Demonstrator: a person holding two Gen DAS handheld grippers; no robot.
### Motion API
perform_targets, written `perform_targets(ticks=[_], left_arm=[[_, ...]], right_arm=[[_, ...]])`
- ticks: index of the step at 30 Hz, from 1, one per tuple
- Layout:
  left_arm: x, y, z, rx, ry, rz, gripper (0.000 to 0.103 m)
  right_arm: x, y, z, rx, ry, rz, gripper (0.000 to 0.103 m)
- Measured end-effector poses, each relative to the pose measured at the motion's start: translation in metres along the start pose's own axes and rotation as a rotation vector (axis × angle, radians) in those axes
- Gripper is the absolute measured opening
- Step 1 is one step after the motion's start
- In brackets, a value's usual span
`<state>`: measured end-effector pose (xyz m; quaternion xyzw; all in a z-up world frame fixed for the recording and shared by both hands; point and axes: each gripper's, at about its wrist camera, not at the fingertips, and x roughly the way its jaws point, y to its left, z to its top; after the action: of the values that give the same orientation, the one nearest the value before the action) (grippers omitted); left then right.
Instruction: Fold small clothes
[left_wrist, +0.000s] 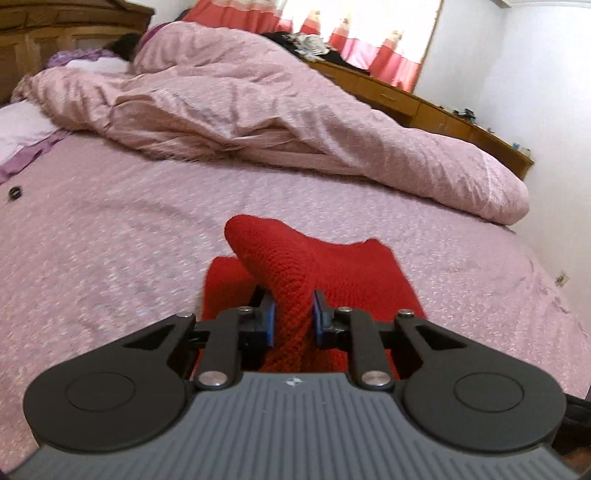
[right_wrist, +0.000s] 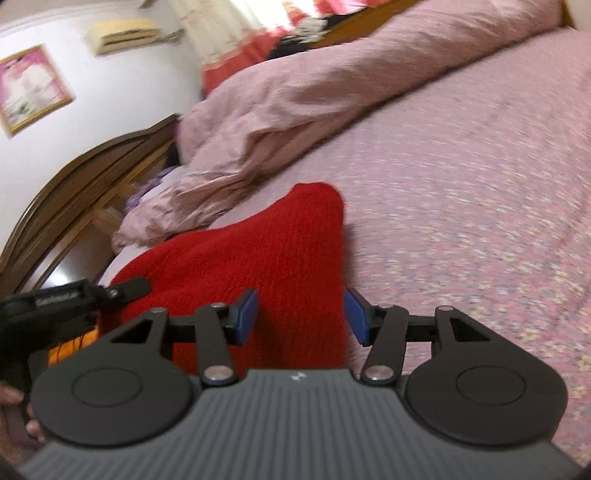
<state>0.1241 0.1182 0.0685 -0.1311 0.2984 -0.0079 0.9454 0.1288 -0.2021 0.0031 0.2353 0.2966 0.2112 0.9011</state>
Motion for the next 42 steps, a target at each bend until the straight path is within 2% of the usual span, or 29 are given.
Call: perform_targets(ticks=[4,11,14,15,20,22,24,25,27,33,36,39,42], left_arm=[[0.004,0.022,-0.009,-0.038,0.042,0.046,0.022],[0.014,0.051,-0.030,-0.067,0.089,0.091,0.023],[0.023,0.063,-0.035,-0.122,0.118,0.068,0.026],[0.025,0.066,-0.036,-0.139,0.119,0.065,0.030],[0.027,0.062,-0.036,-0.121,0.103,0.080,0.038],[0.027,0.060,-0.035,-0.120,0.101,0.084,0.044],[0.027,0.060,-0.033,-0.127,0.103,0.087,0.046],[0.028,0.061,-0.034,-0.131,0.105,0.087,0.048],[0.027,0.062,-0.034,-0.140,0.106,0.089,0.050],[0.027,0.061,-0.032,-0.138,0.116,0.107,0.058],[0.027,0.062,-0.031,-0.139,0.125,0.122,0.063],[0.027,0.063,-0.031,-0.140,0.130,0.127,0.065],[0.029,0.062,-0.030,-0.130,0.132,0.136,0.066]], right_arm=[[0.008,0.016,-0.006,-0.015,0.054,0.082,0.054],[0.014,0.039,-0.013,-0.054,0.099,0.098,0.054],[0.017,0.049,-0.019,-0.101,0.112,0.077,0.054],[0.019,0.051,-0.021,-0.116,0.117,0.057,0.054],[0.023,0.051,-0.022,-0.152,0.109,0.025,0.055],[0.019,0.046,-0.018,-0.119,0.081,0.036,0.063],[0.014,0.037,-0.015,-0.074,0.016,0.022,0.091],[0.012,0.032,-0.014,-0.060,-0.009,-0.007,0.091],[0.013,0.022,-0.008,-0.040,0.003,-0.048,0.091],[0.027,-0.015,0.002,0.117,0.115,0.046,0.091],[0.037,-0.019,-0.001,0.107,0.160,0.062,0.092],[0.042,-0.018,-0.005,0.081,0.152,0.096,0.095],[0.051,-0.026,-0.005,0.125,0.185,0.153,0.096]])
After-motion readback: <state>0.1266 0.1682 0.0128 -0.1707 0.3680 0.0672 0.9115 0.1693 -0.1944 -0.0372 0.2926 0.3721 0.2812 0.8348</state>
